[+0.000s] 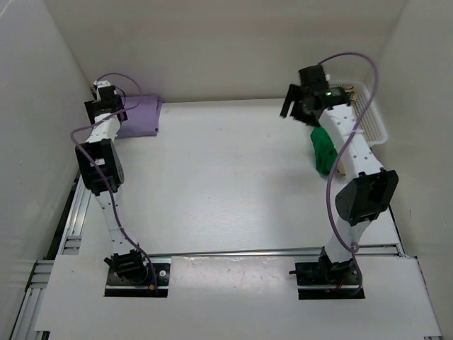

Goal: Fold and stack the t-shirts
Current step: Put the neatly folded tshirt into the corner of the board with the left arm, then grab crumpled tshirt from bin with the right arm

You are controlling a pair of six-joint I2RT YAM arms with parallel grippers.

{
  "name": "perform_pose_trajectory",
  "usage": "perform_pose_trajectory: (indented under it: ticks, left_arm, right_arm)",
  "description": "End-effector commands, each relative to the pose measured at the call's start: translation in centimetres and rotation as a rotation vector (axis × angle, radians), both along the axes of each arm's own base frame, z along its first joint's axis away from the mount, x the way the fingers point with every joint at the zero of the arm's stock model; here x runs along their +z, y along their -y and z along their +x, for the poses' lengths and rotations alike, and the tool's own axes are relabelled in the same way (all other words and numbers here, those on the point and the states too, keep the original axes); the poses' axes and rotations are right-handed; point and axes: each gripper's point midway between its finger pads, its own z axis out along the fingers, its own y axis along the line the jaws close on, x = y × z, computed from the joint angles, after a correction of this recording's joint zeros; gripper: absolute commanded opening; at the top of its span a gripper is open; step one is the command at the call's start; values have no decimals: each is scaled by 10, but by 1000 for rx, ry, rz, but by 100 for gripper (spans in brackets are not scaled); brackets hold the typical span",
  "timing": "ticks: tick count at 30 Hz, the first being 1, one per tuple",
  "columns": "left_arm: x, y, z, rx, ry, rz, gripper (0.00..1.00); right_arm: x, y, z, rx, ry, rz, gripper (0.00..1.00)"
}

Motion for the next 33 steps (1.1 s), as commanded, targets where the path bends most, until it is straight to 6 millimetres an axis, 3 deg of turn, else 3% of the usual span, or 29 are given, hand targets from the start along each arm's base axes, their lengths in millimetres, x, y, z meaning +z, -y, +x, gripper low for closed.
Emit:
perform_pose_trajectory:
  ticks: [1, 3, 4, 5, 7, 9, 10, 11, 13, 16, 17, 20, 23, 27, 28, 31, 33]
  left_arm:
    - [169, 77, -17, -246, 296, -44, 100]
    - [186, 111, -35, -381, 316, -103, 100]
    - [203, 120, -57, -412, 332, -113, 100]
    - [210, 131, -65, -443, 333, -125, 100]
    - [215, 146, -90, -500, 292, -172, 100]
    - [209, 145, -106, -481, 264, -174, 100]
    - [216, 148, -116, -475, 274, -161, 100]
    - [196, 145, -125, -449, 227, -166, 100]
    - [178, 143, -143, -393, 168, -141, 100]
    - [168, 138, -159, -333, 130, -100, 100]
    - [156, 136, -164, -318, 94, -99, 100]
    - [156, 130, -175, -283, 72, -82, 100]
    - [155, 129, -181, -275, 56, -80, 100]
    - [156, 127, -184, -267, 43, -77, 100]
    - [156, 127, -184, -267, 43, -77, 100]
    - [158, 127, -184, -267, 43, -77, 100]
    - [160, 128, -187, -267, 43, -77, 100]
  right_arm:
    - [38, 80, 43, -191, 139, -5, 86]
    - [34, 108, 56, -257, 144, -16, 86]
    - [26, 134, 69, -314, 142, -28, 86]
    - [21, 147, 78, -332, 148, -44, 86]
    - [-6, 170, 98, -361, 111, -48, 86]
    - [-25, 170, 112, -311, 80, -49, 86]
    - [-42, 177, 121, -322, 57, -52, 86]
    - [-53, 176, 123, -305, 33, -53, 86]
    - [-72, 176, 127, -304, 6, -55, 84]
    - [-95, 180, 116, -328, -54, -75, 83]
    - [-102, 180, 112, -328, -74, -78, 80]
    - [-110, 190, 104, -364, -88, -102, 71]
    - [-106, 194, 100, -390, -84, -117, 34]
    - [-89, 197, 101, -403, -43, -98, 3]
    - [-89, 197, 101, -403, -43, -98, 0]
    - [-62, 202, 98, -423, 11, -113, 0]
    - [-29, 208, 98, -450, 87, -130, 0]
